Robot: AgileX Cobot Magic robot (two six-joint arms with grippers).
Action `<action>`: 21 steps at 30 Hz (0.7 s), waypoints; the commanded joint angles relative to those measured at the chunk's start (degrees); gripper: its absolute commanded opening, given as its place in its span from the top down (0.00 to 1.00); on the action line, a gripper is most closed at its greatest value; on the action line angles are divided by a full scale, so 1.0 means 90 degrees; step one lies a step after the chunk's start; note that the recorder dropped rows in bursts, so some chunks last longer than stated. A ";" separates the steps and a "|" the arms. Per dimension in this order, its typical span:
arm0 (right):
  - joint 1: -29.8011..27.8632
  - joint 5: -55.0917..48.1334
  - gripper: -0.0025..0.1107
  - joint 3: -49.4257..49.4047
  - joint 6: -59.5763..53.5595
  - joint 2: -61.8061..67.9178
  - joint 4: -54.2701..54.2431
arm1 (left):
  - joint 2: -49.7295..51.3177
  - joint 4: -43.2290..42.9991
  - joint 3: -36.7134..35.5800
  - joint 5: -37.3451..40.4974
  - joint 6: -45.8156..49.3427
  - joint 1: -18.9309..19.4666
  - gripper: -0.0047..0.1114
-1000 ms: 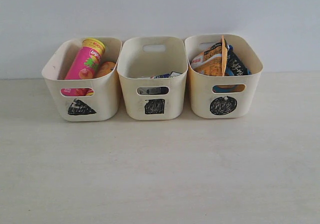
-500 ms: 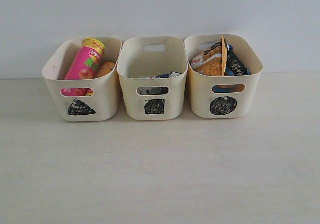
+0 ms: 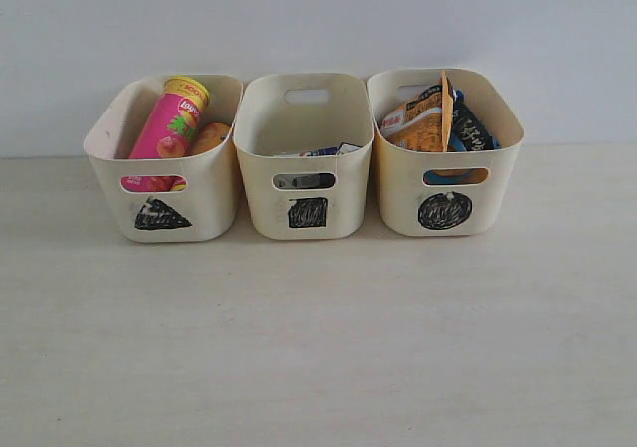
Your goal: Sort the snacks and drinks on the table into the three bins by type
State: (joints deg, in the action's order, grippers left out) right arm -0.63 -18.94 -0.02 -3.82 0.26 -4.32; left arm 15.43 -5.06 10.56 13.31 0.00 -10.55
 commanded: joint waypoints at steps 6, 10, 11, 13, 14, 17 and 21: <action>-0.0051 0.0053 0.98 0.0002 0.0004 -0.0029 0.0043 | -0.0942 0.0167 -0.0497 0.0290 -0.0193 0.0612 0.92; -0.0051 0.0053 0.98 0.0002 0.0004 -0.0029 0.0043 | -0.1372 0.0241 -0.0618 0.0368 -0.0193 0.0984 0.92; -0.0051 0.0053 0.98 0.0002 0.0004 -0.0029 0.0043 | -0.1469 0.0253 -0.0645 0.0368 -0.0193 0.1075 0.92; -0.0051 0.0053 0.98 0.0002 0.0004 -0.0029 0.0043 | -0.1598 0.0272 -0.0711 0.0356 -0.0193 0.1195 0.92; -0.0051 0.0053 0.98 0.0002 0.0004 -0.0029 0.0043 | -0.1676 0.0284 -0.0765 0.0356 -0.0193 0.1258 0.92; -0.0051 0.0053 0.98 0.0002 0.0004 -0.0029 0.0043 | -0.1714 0.0302 -0.0957 0.0312 -0.0193 0.1362 0.92; -0.0051 0.0053 0.98 0.0002 0.0004 -0.0029 0.0043 | -0.1714 0.0302 -0.1173 0.0166 -0.0193 0.1404 0.92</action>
State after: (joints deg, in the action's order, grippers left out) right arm -0.63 -18.94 -0.02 -3.82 0.26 -4.32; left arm 0.22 -2.94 1.11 16.21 -1.28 1.56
